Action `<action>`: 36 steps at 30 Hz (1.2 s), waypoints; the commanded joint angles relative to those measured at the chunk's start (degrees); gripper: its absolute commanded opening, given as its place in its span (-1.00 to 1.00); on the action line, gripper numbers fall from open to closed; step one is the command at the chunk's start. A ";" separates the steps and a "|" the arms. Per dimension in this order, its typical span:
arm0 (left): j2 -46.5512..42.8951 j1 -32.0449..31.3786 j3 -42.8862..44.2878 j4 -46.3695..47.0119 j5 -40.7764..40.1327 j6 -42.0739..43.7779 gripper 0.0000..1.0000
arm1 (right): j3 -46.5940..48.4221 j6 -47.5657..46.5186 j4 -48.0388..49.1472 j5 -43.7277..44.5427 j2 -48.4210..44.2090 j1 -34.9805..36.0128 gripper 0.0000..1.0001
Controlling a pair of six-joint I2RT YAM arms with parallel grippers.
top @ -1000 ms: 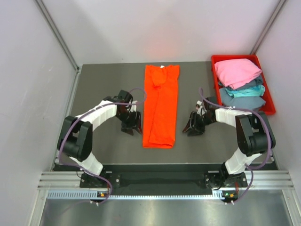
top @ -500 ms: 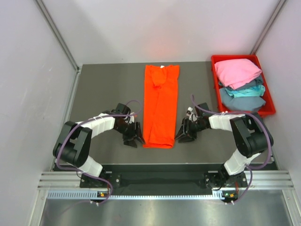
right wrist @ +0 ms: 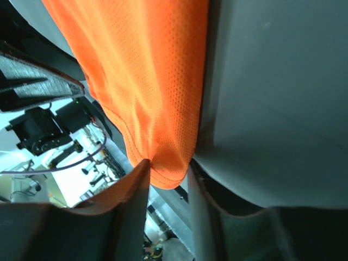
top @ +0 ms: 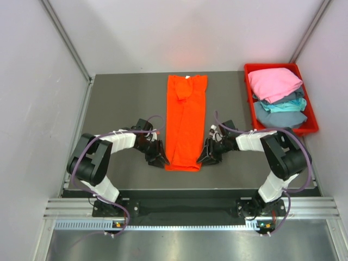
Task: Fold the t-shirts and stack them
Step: Fold the tshirt
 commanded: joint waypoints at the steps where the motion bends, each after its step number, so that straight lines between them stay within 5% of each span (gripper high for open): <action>1: 0.01 0.12 0.36 2.68 -0.28 -0.11 -0.15 | 1.74 0.87 2.18 -0.27 0.17 1.85 -0.37; 12: -0.87 0.20 -0.43 2.51 1.65 0.33 -0.99 | 2.89 -0.45 1.57 -0.10 -0.18 2.73 -0.83; 15: -2.19 0.12 -0.52 1.98 1.91 1.03 -1.00 | 2.01 -0.98 1.22 0.61 -2.19 2.74 -1.00; 24: -9.48 0.20 2.46 -1.79 2.53 5.07 -1.00 | 2.62 -6.86 -5.63 2.98 -11.86 1.68 -1.00; 36: -6.25 1.61 21.60 -7.76 2.44 11.75 -1.00 | 11.83 -13.37 -12.23 5.35 -16.18 -4.63 -1.00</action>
